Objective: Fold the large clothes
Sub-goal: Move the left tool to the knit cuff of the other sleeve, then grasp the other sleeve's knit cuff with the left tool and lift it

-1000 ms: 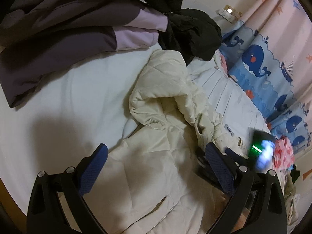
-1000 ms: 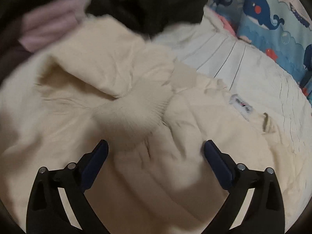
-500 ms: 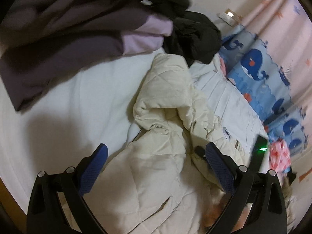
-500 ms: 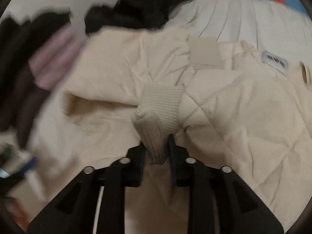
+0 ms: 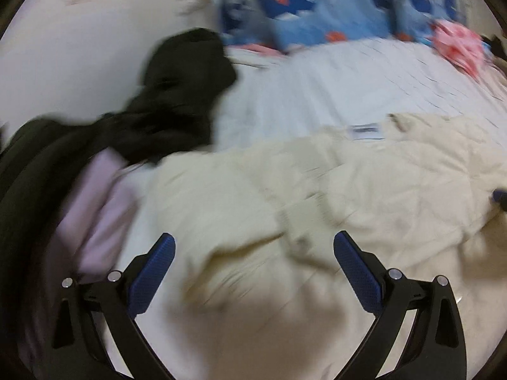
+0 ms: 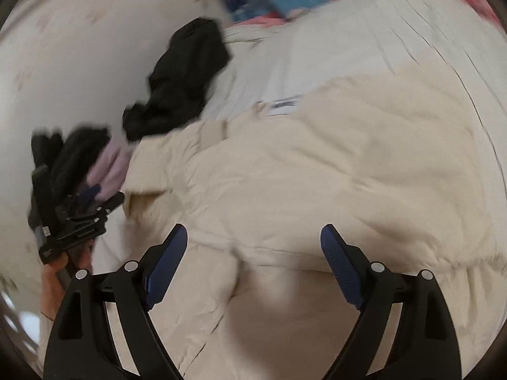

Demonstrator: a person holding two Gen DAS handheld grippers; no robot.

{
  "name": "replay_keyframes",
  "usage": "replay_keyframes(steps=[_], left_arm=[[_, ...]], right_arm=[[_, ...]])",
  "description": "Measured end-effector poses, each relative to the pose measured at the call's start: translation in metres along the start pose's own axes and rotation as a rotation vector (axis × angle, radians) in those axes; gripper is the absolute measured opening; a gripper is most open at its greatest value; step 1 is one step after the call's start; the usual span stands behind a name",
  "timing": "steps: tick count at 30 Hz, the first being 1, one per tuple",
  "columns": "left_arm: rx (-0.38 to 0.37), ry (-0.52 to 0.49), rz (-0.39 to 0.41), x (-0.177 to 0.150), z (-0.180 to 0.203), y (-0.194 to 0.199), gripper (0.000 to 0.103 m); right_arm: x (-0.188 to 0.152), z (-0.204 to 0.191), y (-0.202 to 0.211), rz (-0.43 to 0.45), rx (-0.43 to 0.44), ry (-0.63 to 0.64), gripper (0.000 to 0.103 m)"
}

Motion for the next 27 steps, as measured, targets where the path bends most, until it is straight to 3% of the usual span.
replay_keyframes(steps=[1, 4, 8, 11, 13, 15, 17, 19, 22, 26, 27], left_arm=[[-0.058, 0.016, -0.014, 0.019, 0.008, -0.012, 0.096], [-0.112, 0.108, -0.074, 0.056, 0.021, -0.049, 0.096], [-0.003, 0.241, -0.208, 0.089, 0.039, -0.118, 0.096], [0.127, 0.271, -0.352, 0.081, 0.042, -0.171, 0.096], [0.170, 0.294, -0.388, 0.069, 0.035, -0.188, 0.096], [0.121, 0.428, -0.342, 0.055, 0.016, -0.194, 0.087], [0.030, 0.517, -0.322, 0.045, -0.001, -0.193, 0.054], [-0.056, 0.587, -0.303, 0.044, -0.016, -0.183, 0.037], [-0.186, 0.714, -0.258, 0.042, -0.041, -0.165, 0.030], [-0.356, 0.847, -0.128, 0.040, -0.082, -0.121, 0.029], [-0.432, 0.861, -0.075, 0.041, -0.090, -0.108, 0.029]], right_arm=[[0.001, 0.011, -0.003, -0.028, 0.002, -0.055, 0.083], [-0.001, 0.026, -0.005, -0.046, 0.060, -0.150, 0.083], [-0.003, 0.033, -0.007, -0.059, 0.062, -0.171, 0.083], [-0.002, 0.034, -0.010, -0.065, 0.063, -0.183, 0.083], [0.000, 0.036, -0.009, -0.068, 0.073, -0.199, 0.084], [-0.001, 0.033, -0.009, -0.073, 0.092, -0.206, 0.084], [-0.002, 0.032, -0.009, -0.079, 0.103, -0.209, 0.084], [-0.004, 0.028, -0.011, -0.089, 0.107, -0.205, 0.085], [-0.006, 0.027, -0.015, -0.099, 0.094, -0.198, 0.086], [-0.008, 0.026, -0.020, -0.129, 0.060, -0.176, 0.086], [-0.009, 0.026, -0.021, -0.131, 0.058, -0.173, 0.086]])
Point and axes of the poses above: each gripper's, at about its wrist camera, not at the fingertips, and y roughly against the way its jaws point, z to its right, x to its top, the point moved 2 cm from there along -y, roughly the way its jaws point, and after that the axes turned 3 degrees about z, right-handed, at the moved point
